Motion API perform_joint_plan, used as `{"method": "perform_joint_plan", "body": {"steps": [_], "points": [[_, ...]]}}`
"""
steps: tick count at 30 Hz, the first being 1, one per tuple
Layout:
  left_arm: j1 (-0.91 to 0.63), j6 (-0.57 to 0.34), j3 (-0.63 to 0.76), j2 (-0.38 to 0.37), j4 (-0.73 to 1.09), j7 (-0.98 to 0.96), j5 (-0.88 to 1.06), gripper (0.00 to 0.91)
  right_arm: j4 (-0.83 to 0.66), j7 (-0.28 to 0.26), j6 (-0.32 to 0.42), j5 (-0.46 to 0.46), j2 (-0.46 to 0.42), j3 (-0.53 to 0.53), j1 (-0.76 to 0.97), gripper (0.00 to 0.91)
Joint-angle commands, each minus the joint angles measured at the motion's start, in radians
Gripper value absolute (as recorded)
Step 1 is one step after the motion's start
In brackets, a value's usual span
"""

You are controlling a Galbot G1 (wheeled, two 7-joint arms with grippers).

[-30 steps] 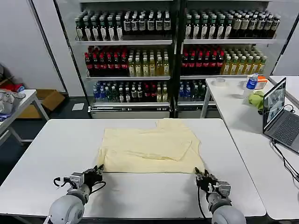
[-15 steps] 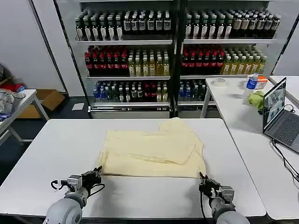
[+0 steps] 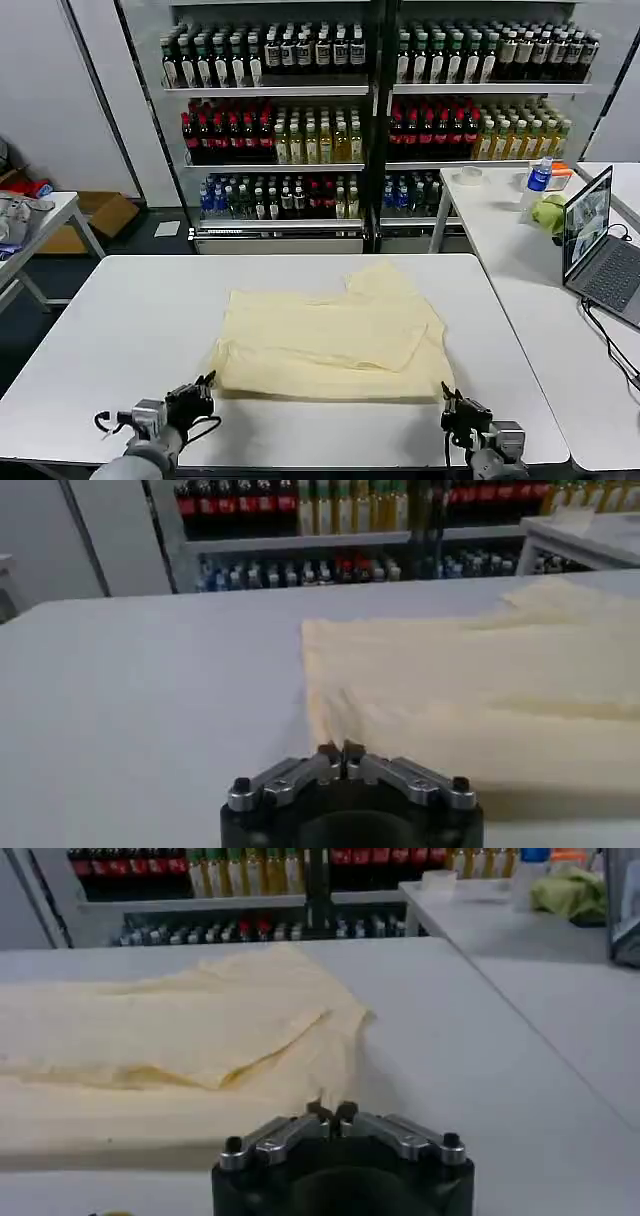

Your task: Fold and organize the clothes.

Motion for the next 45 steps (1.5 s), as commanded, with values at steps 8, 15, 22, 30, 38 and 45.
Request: {"method": "perform_joint_plan", "body": {"steps": [8,15,22,30,38,45], "points": [[0.282,-0.005,-0.037,-0.009,-0.211,-0.008,0.030,0.020,0.129,-0.007,-0.008,-0.079,-0.014,0.054,-0.215,0.000],[0.304,-0.003,-0.048,0.003,-0.218,-0.012,0.043,0.020,0.135,-0.018,-0.059,-0.113,-0.024,0.074,-0.232,0.907],[0.302,0.009,-0.060,0.005,-0.212,-0.013,0.046,0.907,0.142,-0.026,-0.063,-0.134,-0.030,0.098,-0.235,0.907],[0.293,0.009,-0.086,0.009,-0.235,-0.013,0.042,0.907,0.200,-0.026,-0.030,-0.153,-0.063,0.163,-0.230,0.907],[0.151,0.008,-0.084,0.038,-0.202,-0.043,-0.010,0.907,0.126,-0.002,-0.009,-0.075,-0.120,0.142,-0.018,0.907],[-0.012,0.009,-0.025,0.079,-0.068,-0.057,-0.058,0.907,-0.049,0.038,-0.045,0.013,-0.149,-0.007,0.285,0.907]]}}
